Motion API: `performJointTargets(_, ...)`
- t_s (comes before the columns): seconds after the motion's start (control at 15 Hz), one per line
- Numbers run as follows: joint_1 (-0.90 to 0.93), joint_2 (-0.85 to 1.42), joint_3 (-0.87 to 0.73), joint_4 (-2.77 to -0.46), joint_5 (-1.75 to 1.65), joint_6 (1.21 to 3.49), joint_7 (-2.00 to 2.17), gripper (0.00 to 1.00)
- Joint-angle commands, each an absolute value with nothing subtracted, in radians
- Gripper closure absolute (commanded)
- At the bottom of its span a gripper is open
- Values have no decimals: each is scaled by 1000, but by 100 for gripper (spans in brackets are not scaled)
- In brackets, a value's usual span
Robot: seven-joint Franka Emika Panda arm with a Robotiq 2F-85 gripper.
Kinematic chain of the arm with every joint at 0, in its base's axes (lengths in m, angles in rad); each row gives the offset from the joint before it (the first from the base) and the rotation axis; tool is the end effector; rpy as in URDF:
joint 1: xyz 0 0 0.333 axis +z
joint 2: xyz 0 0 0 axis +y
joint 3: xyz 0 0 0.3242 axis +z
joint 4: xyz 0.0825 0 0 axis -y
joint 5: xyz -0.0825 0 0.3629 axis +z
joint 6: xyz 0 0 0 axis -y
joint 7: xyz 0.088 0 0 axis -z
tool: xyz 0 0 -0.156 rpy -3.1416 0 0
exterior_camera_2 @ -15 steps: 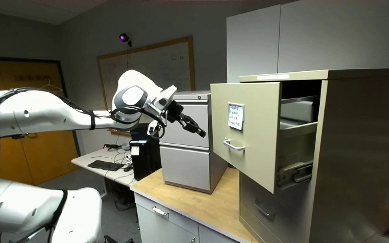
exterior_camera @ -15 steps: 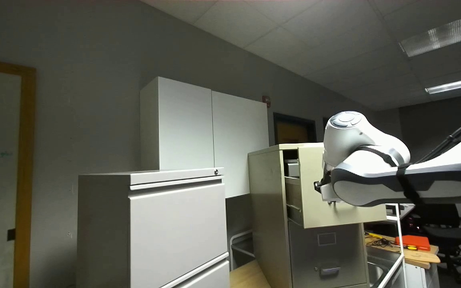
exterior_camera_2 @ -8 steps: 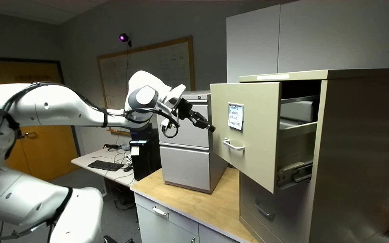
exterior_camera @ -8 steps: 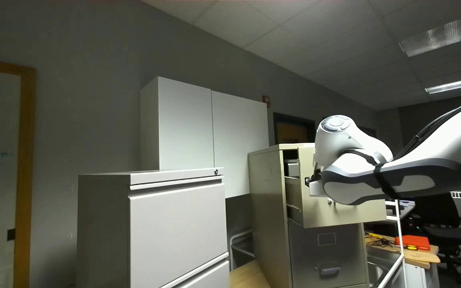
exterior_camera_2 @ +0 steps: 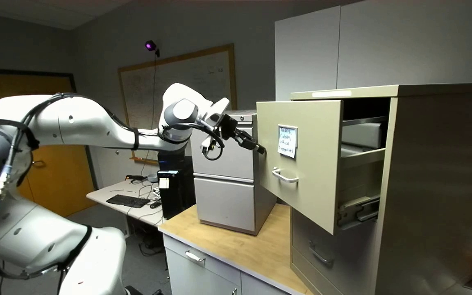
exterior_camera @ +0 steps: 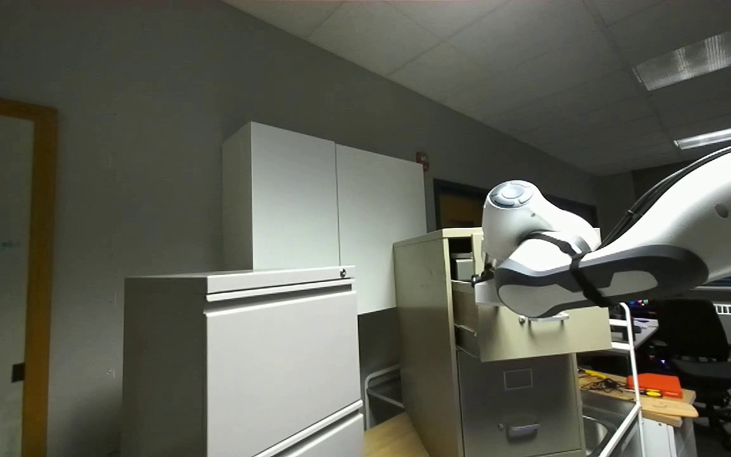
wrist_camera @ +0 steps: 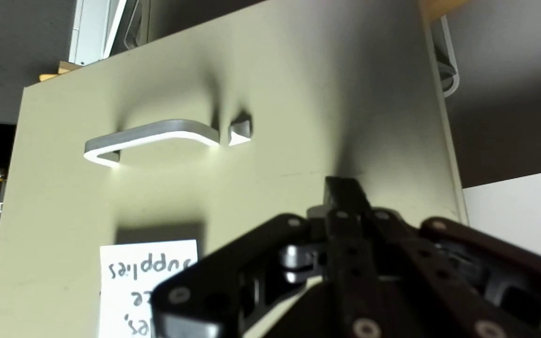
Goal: Close the top drawer of the file cabinet
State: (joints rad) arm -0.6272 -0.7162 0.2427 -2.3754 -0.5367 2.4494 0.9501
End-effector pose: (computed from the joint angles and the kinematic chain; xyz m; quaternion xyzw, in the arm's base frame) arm 0.3710 -0.1412 0.6321 0.7669 -0.4412 0.4185 0.2053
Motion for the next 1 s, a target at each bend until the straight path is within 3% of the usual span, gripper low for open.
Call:
performJointTargets(0.0,-654,-569,280,-2264,-614,2481,1025,100)
performJointTargets(0.6,-572,-329,248,-2080,-808,2452,1192,100)
performJointTargets(0.93,-438,-211,151,-1985,-911,2404,1261,100)
